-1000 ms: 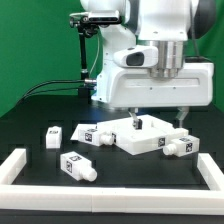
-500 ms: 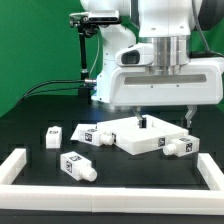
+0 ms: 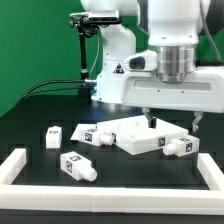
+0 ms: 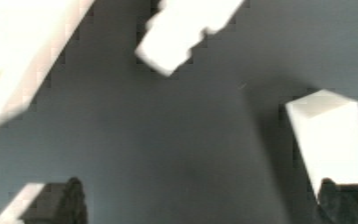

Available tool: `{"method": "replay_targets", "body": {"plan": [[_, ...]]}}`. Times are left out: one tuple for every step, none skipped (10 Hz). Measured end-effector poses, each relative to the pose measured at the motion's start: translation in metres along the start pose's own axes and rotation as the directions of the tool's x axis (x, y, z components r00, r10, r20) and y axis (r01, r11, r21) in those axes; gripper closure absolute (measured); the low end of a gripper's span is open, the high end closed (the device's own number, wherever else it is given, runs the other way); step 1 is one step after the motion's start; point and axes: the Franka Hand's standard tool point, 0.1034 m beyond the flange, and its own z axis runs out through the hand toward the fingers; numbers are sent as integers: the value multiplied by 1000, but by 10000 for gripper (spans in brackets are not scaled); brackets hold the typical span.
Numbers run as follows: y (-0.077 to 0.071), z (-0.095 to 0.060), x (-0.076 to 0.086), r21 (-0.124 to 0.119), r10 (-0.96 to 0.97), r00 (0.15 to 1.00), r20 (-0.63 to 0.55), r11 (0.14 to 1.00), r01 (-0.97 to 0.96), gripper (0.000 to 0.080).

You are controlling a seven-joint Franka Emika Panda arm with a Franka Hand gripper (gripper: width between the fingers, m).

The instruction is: Assemble one leg

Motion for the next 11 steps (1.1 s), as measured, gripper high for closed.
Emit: {"method": "replay_targets", "body": {"plan": [[-7,1,-1,8,35,999,7,999,-35,151],[-9,0,1,16,34,999,-6,999,-33,151],[-9,0,1,15,29,1000,-5,999,-29,151],[-9,0,1,15,29,1000,-5,999,-29,151],[-9,0,1,15,29,1000,-5,999,-29,151],[-8,3,-4,18,72,997,0,997,-72,151],[-5,14,-20,10,134,991,18,991,-134,151],[-6,22,-36,-4,165,986,31,986,-165,151],[-9,29,-46,-11,206,978,36,979,-205,151],[-11,33,-48,-5,246,968,45,969,-246,151],[-9,35,-44,12,284,957,52,958,-285,151]]}}
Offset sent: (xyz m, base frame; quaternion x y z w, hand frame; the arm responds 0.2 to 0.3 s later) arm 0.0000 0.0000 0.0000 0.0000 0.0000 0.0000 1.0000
